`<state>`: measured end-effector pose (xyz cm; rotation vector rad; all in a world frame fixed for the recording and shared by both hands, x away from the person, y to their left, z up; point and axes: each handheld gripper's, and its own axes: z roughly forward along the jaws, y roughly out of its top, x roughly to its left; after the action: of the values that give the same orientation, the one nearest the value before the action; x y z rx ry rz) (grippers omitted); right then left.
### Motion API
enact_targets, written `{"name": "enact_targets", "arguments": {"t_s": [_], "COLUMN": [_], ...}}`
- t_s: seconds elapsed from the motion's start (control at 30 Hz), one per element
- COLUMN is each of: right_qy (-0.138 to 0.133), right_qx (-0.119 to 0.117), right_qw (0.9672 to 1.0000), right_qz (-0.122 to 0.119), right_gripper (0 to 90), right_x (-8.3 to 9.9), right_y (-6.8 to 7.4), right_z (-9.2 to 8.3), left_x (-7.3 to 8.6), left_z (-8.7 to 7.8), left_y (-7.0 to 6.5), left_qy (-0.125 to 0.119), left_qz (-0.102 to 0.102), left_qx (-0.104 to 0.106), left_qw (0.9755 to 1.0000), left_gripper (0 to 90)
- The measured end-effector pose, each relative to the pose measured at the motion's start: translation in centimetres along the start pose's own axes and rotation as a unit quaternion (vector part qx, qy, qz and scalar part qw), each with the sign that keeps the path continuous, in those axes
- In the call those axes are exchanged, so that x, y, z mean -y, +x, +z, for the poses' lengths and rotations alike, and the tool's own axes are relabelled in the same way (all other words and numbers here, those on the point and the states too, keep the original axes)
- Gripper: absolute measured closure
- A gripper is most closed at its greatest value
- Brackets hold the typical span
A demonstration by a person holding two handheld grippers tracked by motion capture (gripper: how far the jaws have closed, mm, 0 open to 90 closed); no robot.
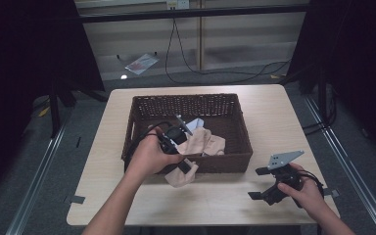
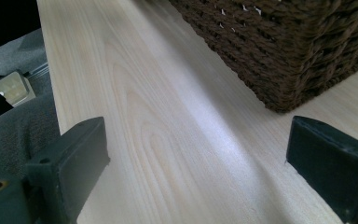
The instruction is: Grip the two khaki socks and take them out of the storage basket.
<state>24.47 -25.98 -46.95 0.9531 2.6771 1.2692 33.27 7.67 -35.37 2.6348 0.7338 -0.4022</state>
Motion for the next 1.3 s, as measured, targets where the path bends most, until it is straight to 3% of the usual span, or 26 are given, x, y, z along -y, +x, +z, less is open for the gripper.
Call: {"name": "enact_targets", "arguments": {"t_s": [0.5,0.7,0.77,1.23,1.3], "right_qy": [0.001,0.002,0.001,0.002,0.003], "right_qx": [0.001,0.002,0.001,0.002,0.000], "right_qw": [1.0000,1.0000,1.0000,1.0000,1.0000], "right_qz": [-0.001,-0.001,-0.001,-0.003,-0.002], "right_gripper": [5.2,5.2,5.2,5.2,5.2], "right_x": [0.0,0.0,0.0,0.0,0.0], "right_y": [0.1,0.0,0.0,0.1,0.1], "right_z": [0.1,0.0,0.1,0.0,0.0], "left_x": [0.3,0.3,0.2,-1.7,-2.0], "left_z": [2.6,3.1,2.8,-1.7,-2.3], "left_y": [0.1,-0.3,-0.5,-1.2,-1.1], "left_qy": [0.006,0.009,0.007,-0.017,-0.016], "left_qz": [0.004,0.008,0.008,0.000,0.001], "left_qx": [0.011,0.005,0.000,-0.019,-0.026], "left_qw": [0.9999,0.9999,0.9999,0.9997,0.9995], "left_gripper": [79.3,62.6,54.9,30.0,29.6]}}
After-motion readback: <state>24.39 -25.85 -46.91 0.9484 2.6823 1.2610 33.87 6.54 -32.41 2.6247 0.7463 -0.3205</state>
